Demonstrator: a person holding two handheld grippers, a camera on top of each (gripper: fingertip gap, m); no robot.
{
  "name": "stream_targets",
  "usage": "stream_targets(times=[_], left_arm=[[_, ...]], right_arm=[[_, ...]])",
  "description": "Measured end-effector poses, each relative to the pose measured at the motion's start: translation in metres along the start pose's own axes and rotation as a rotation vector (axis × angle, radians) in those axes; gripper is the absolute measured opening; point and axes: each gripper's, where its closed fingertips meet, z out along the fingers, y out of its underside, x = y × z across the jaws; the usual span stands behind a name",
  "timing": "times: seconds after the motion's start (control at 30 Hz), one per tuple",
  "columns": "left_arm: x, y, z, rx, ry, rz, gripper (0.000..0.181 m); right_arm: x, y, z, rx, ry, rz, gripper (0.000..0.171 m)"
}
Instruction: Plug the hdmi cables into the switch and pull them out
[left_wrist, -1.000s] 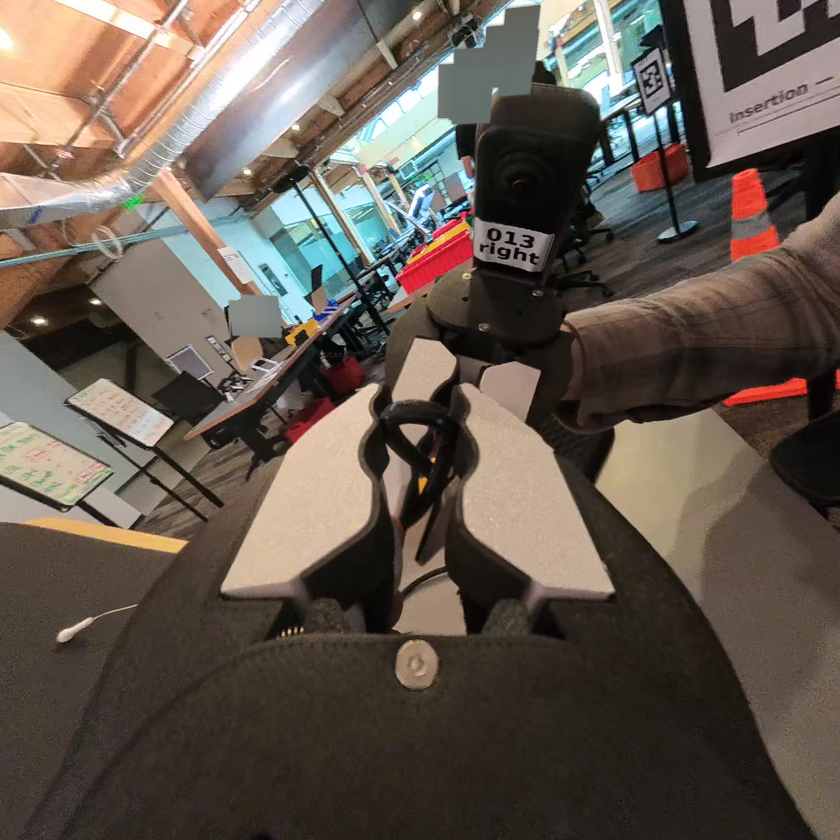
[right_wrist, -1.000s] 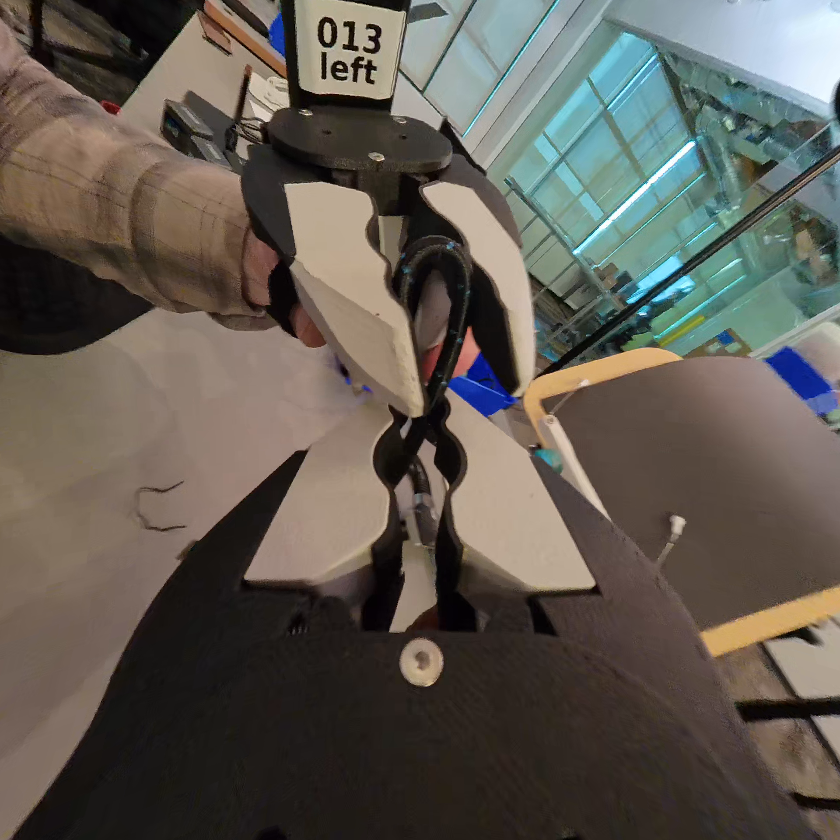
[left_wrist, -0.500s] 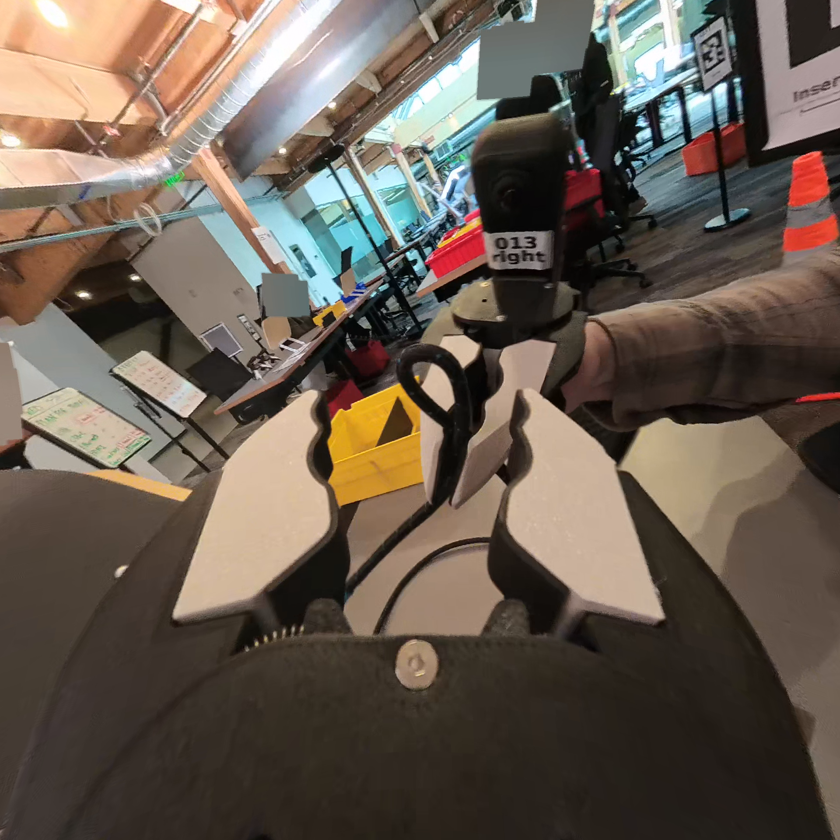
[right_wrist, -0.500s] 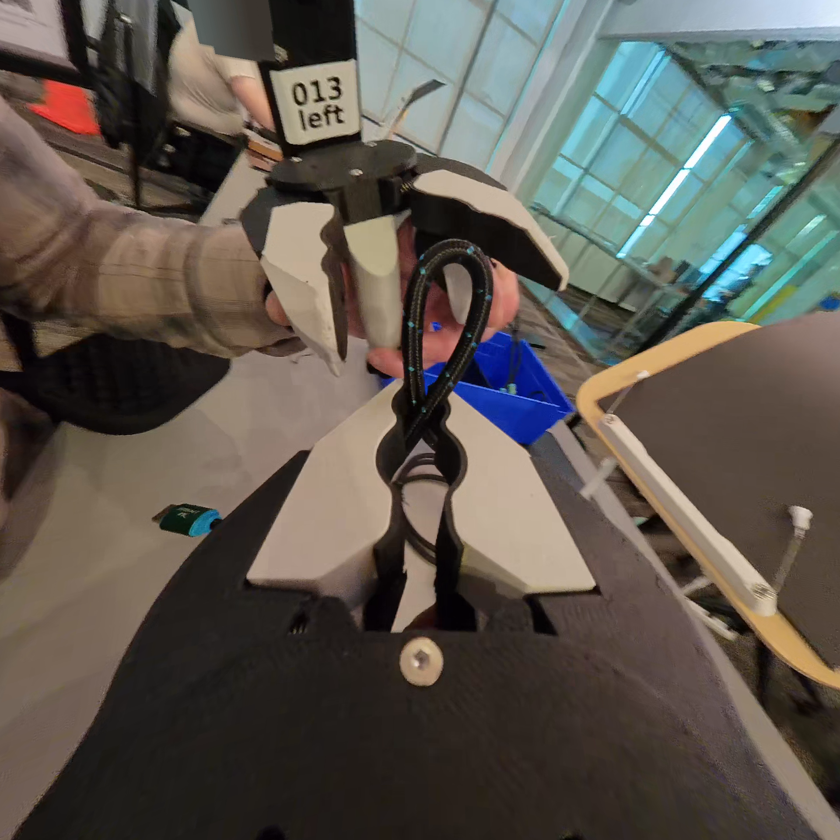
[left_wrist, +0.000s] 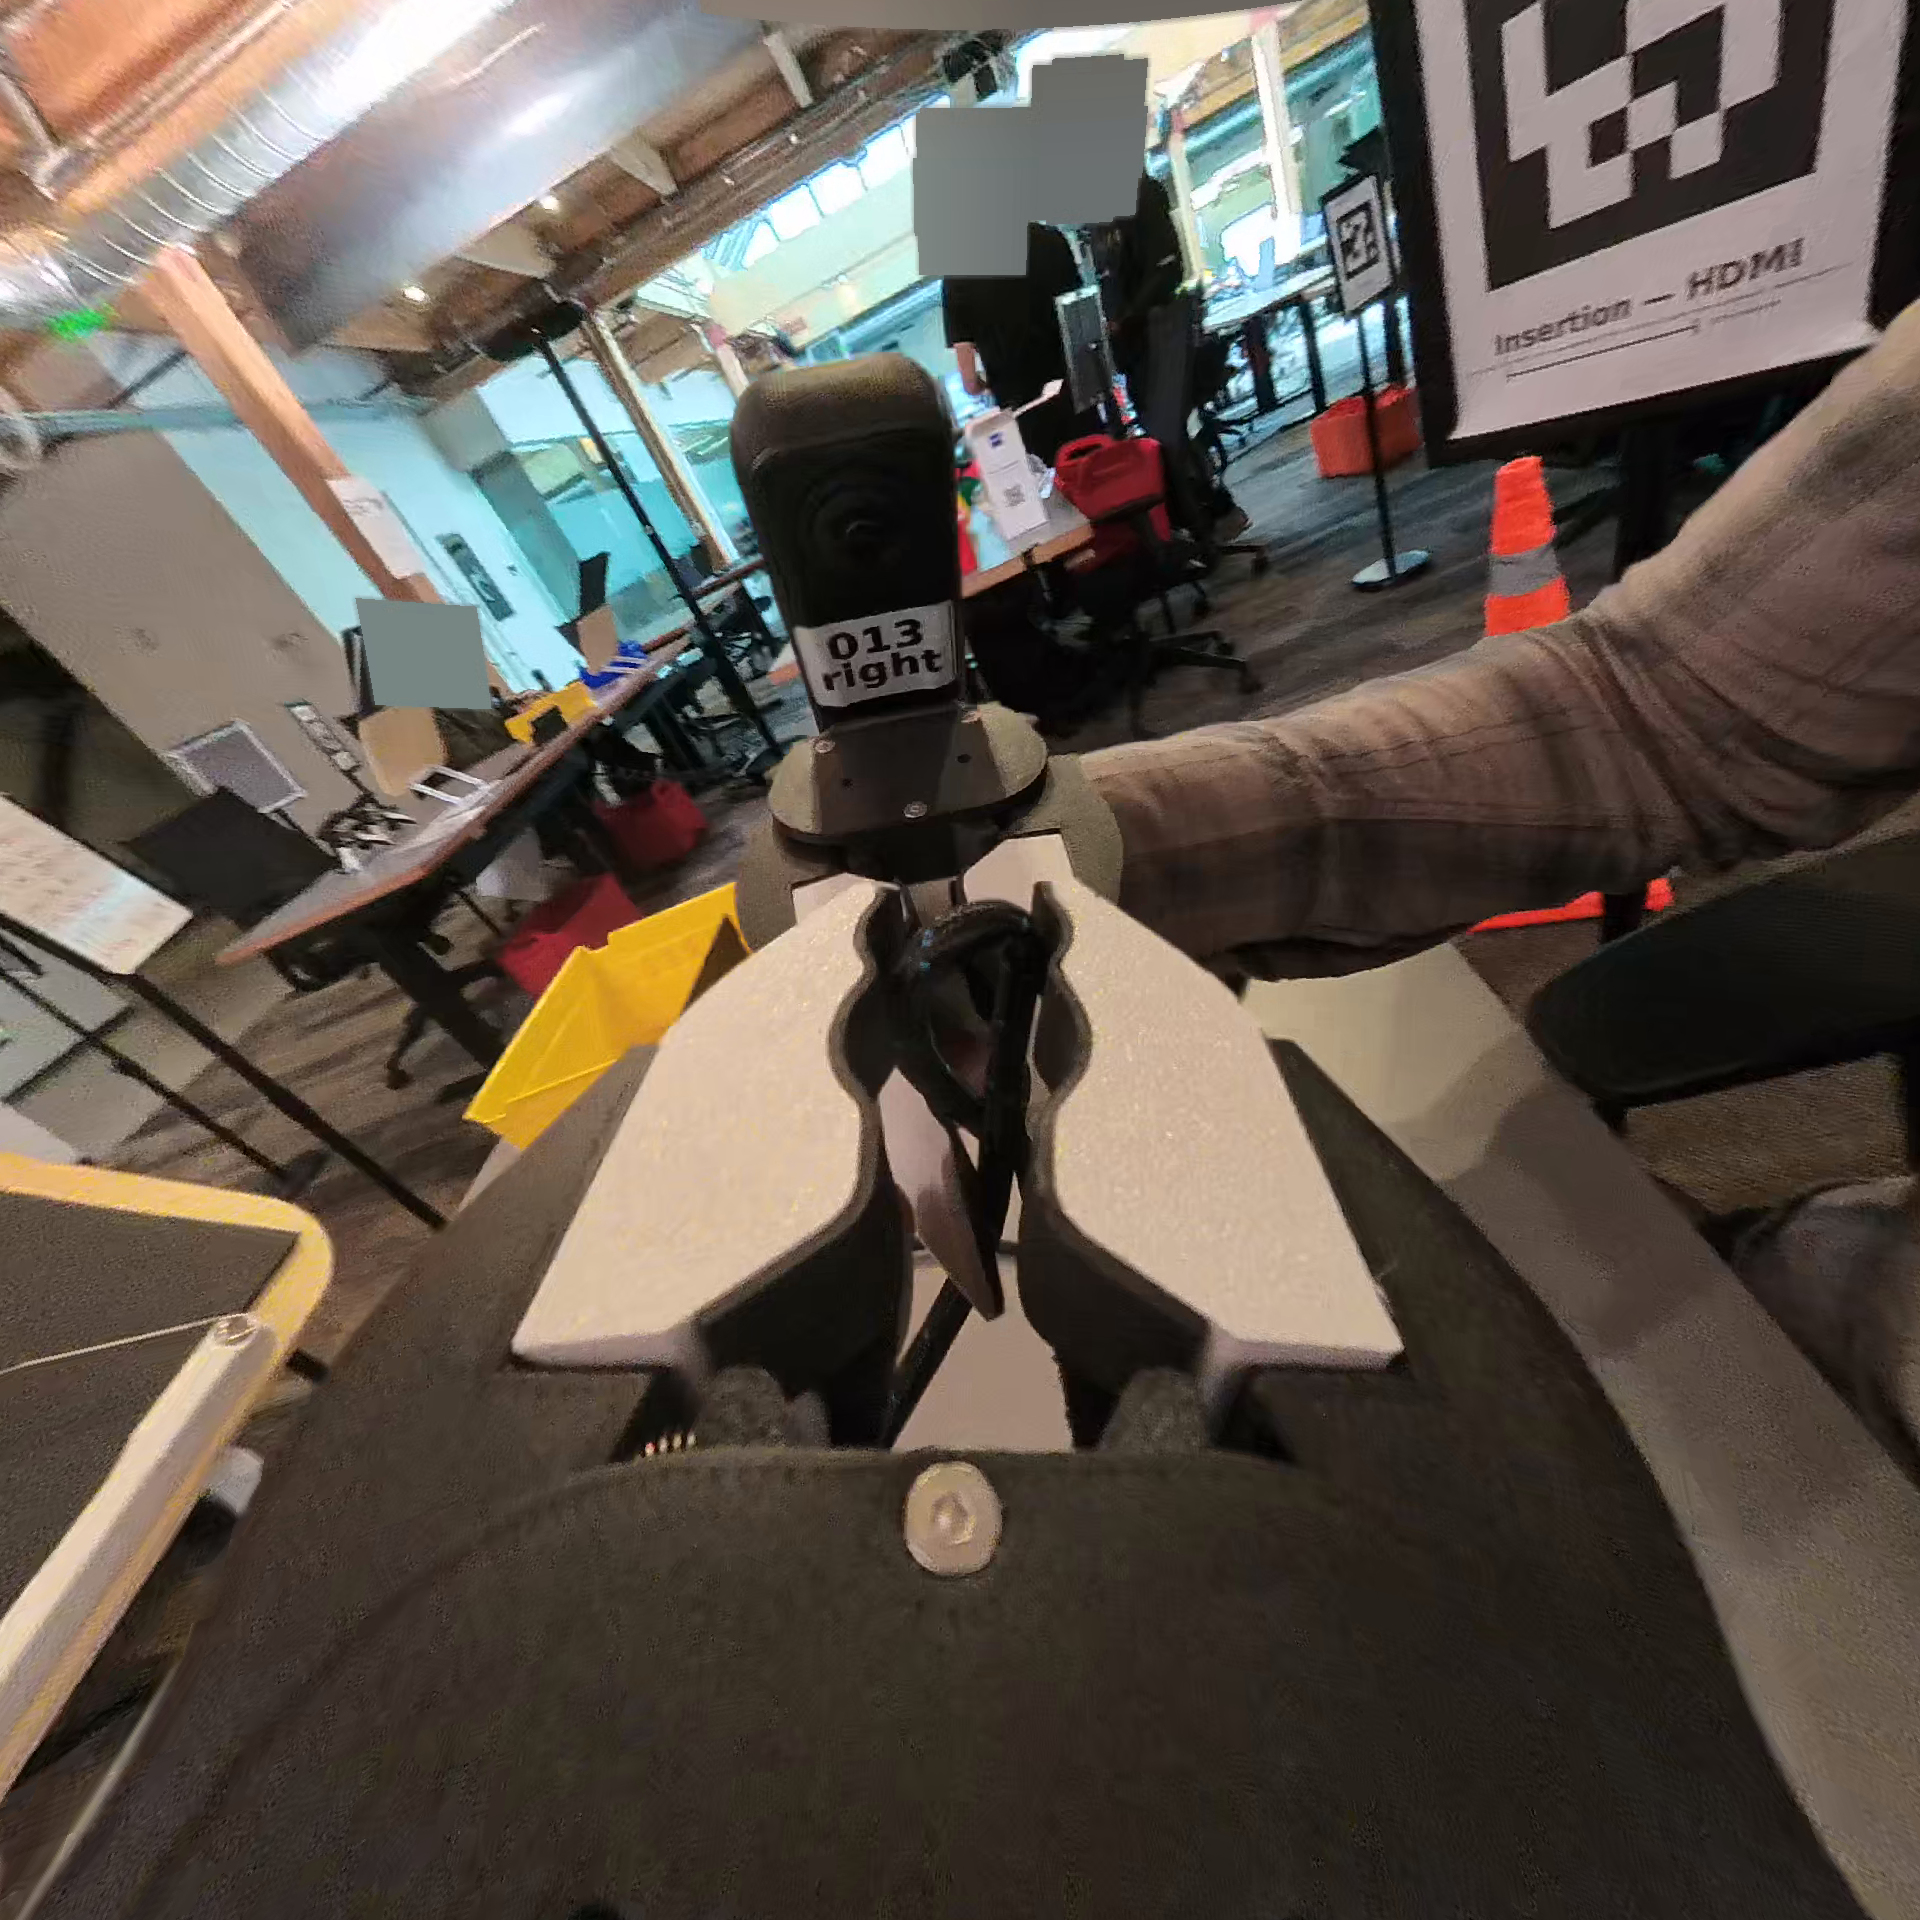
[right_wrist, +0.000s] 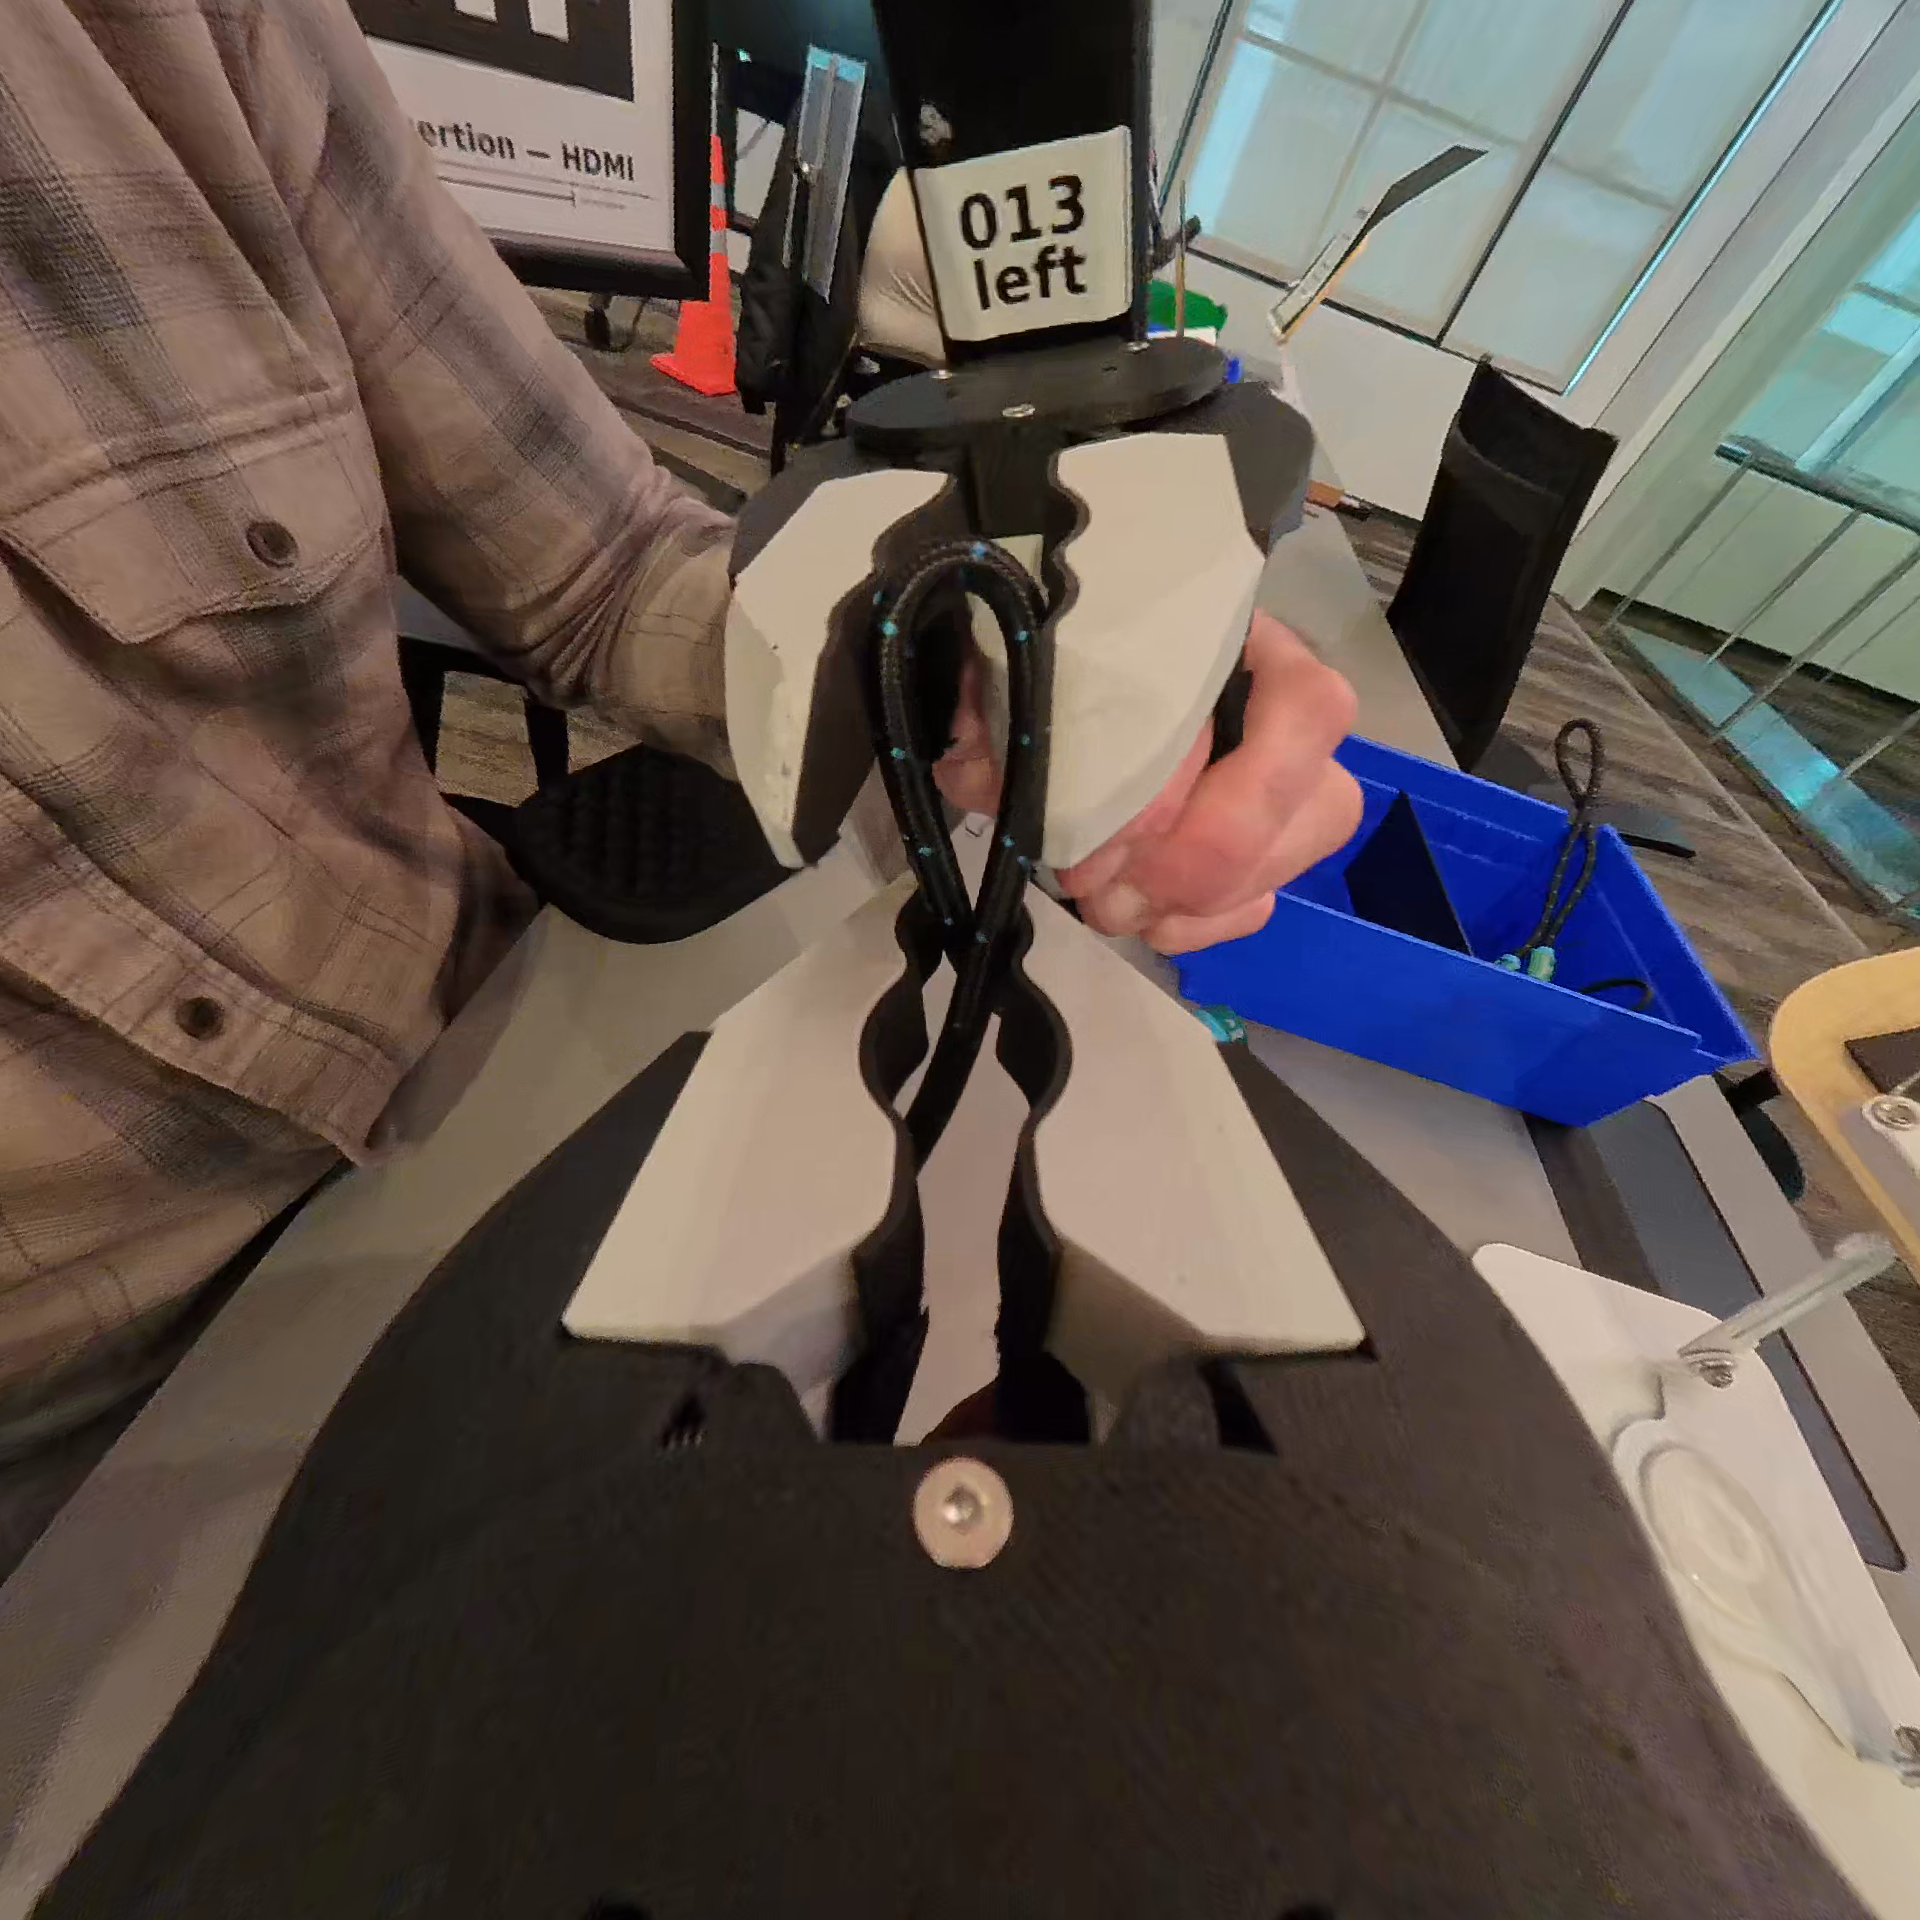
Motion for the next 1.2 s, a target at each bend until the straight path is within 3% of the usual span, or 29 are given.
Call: stream_targets(times=[0.3, 0.4, 0.53, 0.63, 0.7, 0.93, 0.97, 1.07, 1.2], left_arm=[[-0.004, -0.002, -0.006, -0.011, -0.078, 0.099, 0.020], [-0.015, -0.010, -0.013, 0.025, -0.148, 0.071, 0.019], [-0.039, -0.012, -0.025, 0.109, -0.259, -0.120, 0.019], [-0.058, -0.006, -0.032, 0.152, -0.350, -0.274, 0.019], [-0.065, -0.001, -0.033, 0.156, -0.387, -0.343, 0.019], [-0.064, -0.009, -0.026, 0.174, -0.456, -0.390, 0.019], [-0.064, -0.010, -0.026, 0.171, -0.460, -0.375, 0.019], [-0.065, -0.015, -0.035, 0.214, -0.444, -0.402, 0.019], [-0.062, -0.016, -0.035, 0.255, -0.395, -0.459, 0.020]], right_arm=[[0.014, -0.003, -0.001, -0.009, 0.164, -0.085, 0.007], [0.031, 0.002, -0.007, -0.140, 0.361, -0.201, 0.018], [0.055, 0.003, -0.029, -0.410, 0.731, -0.432, 0.051], [0.059, -0.002, -0.044, -0.633, 0.990, -0.578, 0.044], [0.056, -0.008, -0.045, -0.631, 1.094, -0.547, 0.039], [0.068, 0.009, -0.026, -0.418, 1.084, -0.133, 0.033], [0.067, 0.011, -0.022, -0.402, 1.063, -0.108, 0.032], [0.056, 0.010, -0.019, -0.349, 0.991, -0.036, 0.051], [0.045, 0.000, -0.015, -0.253, 0.949, 0.010, 0.044]])
